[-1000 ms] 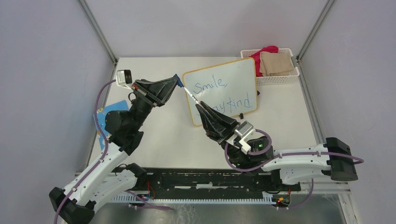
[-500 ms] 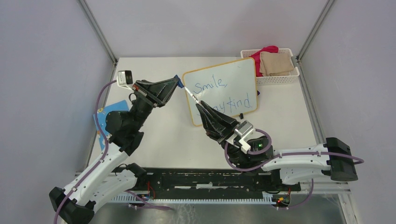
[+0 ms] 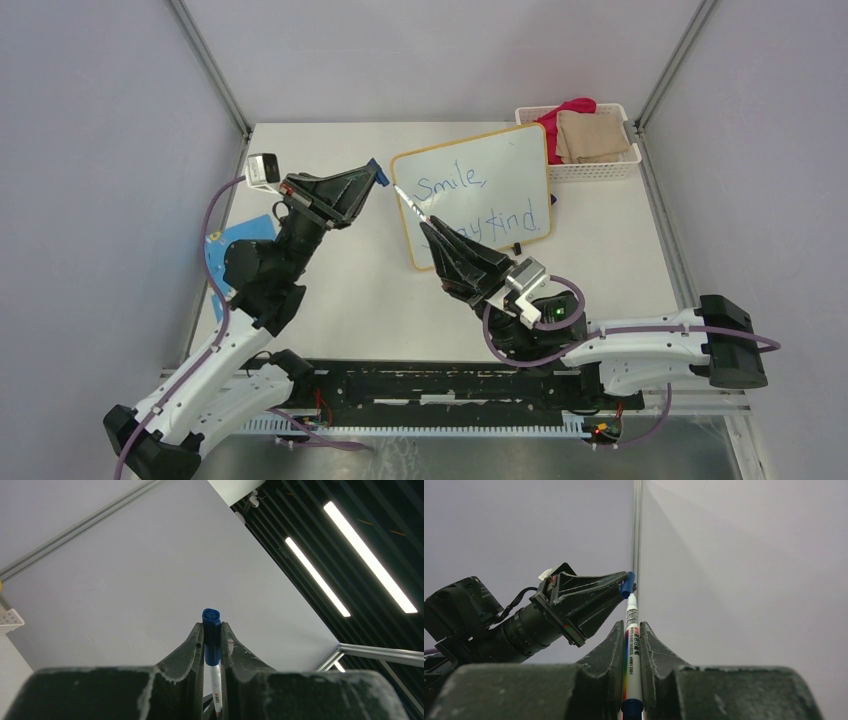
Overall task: Write a sentence on the whiteboard
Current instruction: Close the whiteboard marker at the center of the board.
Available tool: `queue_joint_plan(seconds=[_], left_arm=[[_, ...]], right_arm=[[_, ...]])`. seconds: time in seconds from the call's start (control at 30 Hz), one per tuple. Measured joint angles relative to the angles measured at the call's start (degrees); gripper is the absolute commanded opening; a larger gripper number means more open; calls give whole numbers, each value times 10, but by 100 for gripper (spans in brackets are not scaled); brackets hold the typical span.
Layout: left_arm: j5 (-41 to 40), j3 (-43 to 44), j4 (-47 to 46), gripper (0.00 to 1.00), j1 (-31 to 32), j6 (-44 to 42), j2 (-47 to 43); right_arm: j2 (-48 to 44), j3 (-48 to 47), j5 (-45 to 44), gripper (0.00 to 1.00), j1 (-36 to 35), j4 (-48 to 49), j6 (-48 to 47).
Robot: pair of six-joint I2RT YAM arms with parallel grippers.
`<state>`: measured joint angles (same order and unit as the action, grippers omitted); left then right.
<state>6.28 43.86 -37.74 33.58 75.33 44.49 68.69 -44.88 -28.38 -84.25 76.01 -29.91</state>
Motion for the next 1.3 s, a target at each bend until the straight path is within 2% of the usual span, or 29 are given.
queue_joint_plan(seconds=[1.3], left_arm=[[14,8,8,2,0,0,12]], right_arm=[[6,0,3,0,0,-11,2]])
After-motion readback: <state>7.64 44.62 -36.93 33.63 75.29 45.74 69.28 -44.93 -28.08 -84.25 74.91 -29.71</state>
